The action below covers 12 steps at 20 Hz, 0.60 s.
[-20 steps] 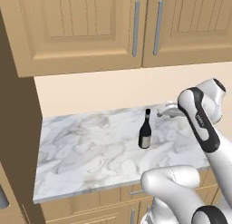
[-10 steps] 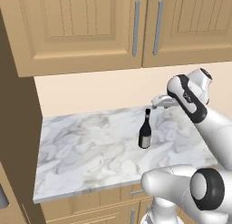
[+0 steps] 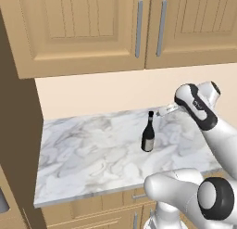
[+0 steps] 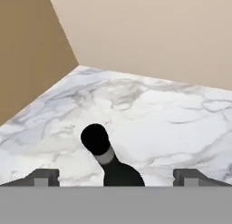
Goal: Place the drinks on the dining counter in a tight cluster.
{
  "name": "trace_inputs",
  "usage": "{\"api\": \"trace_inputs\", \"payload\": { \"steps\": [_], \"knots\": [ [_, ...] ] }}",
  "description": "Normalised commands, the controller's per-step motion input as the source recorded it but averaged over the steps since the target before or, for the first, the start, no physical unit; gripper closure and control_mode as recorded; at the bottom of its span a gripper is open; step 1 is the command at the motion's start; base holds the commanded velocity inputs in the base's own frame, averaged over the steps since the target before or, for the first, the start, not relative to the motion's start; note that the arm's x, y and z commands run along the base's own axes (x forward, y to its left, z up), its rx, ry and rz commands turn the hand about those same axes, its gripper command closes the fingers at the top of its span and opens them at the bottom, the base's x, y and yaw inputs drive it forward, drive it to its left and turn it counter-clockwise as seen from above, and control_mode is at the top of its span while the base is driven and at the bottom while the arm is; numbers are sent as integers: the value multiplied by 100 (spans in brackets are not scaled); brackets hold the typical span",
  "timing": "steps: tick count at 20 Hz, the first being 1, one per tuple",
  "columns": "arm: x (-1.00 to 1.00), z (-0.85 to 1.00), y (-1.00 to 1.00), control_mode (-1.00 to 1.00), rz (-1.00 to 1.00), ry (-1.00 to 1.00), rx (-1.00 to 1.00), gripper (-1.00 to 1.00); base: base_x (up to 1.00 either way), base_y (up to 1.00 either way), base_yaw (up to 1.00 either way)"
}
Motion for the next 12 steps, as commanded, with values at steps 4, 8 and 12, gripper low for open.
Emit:
{"api": "trace_inputs", "payload": {
  "steps": [4, 8, 12],
  "knots": [
    [0, 0, -22, -100, 45, -6, 0, -100, 0, 0, 0],
    [0, 0, -46, -100, 52, -4, 1, -100, 0, 0, 0],
    [1, -5, -27, -100, 39, 0, 0, -100, 0, 0, 0]
  ]
}}
